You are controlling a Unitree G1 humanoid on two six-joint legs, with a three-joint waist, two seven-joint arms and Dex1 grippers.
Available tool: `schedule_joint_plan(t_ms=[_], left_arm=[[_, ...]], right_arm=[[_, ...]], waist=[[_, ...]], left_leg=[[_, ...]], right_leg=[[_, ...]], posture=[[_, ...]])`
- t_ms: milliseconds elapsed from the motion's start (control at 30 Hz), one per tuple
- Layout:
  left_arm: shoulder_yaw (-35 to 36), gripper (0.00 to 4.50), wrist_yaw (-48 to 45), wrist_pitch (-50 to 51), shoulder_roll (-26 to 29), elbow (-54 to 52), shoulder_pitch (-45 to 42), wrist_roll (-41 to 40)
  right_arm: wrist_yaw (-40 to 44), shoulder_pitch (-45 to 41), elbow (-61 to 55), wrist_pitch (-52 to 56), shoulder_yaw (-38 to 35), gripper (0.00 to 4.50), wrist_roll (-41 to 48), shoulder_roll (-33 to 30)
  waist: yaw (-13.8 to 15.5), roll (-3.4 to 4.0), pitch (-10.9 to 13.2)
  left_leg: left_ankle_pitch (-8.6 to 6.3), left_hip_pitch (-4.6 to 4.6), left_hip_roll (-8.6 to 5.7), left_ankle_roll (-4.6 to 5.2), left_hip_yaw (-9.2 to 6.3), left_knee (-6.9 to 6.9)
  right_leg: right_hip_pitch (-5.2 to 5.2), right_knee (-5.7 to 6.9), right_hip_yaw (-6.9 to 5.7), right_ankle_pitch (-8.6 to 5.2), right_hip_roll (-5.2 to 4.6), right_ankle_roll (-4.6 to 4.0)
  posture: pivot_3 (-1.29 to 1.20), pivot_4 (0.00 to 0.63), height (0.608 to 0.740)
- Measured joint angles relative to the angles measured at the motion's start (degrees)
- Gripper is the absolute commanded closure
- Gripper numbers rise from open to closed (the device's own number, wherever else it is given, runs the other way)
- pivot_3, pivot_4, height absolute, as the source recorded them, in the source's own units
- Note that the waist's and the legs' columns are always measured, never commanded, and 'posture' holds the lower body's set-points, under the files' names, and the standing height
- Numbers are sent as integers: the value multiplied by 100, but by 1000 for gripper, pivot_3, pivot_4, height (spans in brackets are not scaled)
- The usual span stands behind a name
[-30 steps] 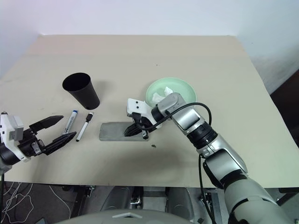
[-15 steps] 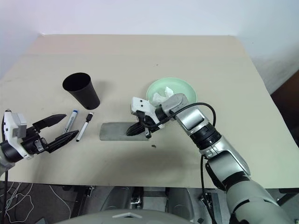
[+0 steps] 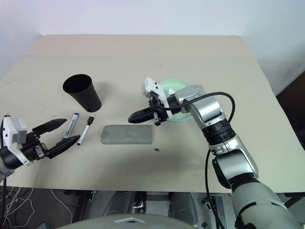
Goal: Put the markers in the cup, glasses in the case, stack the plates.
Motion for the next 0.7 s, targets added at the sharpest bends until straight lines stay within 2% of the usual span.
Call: schedule_joint_plan(t_ms=[333,467,700], left_arm=[[441,0,457,0,-175,-117,375,-57],[629,0,727,3,-232,-121,580,-14],[839,0,1111,63,-309,-124,789,138]], right_arm=[[-249,-16,56,-260,-555,4437,158,-50],[-298,-30,102,-273,-603,3580,171,-58],[-302,-133,253,-430,-648,1106,190,-128]], waist=[[-1,-2,6],[-3,-3,6],[6,-4,8]], left_leg=[[-1,-8,0,1,0,-1],[-1,-19,0,2,0,-2],[-1,-29,0,3,0,-1]], right_leg=[[-8,-2,0,-1,0,-2],[-18,-4,0,-1,-1,-2],[-26,-8,-1,-1,-1,-3]], posture=[[0,150,681],[0,150,681],[0,150,681]])
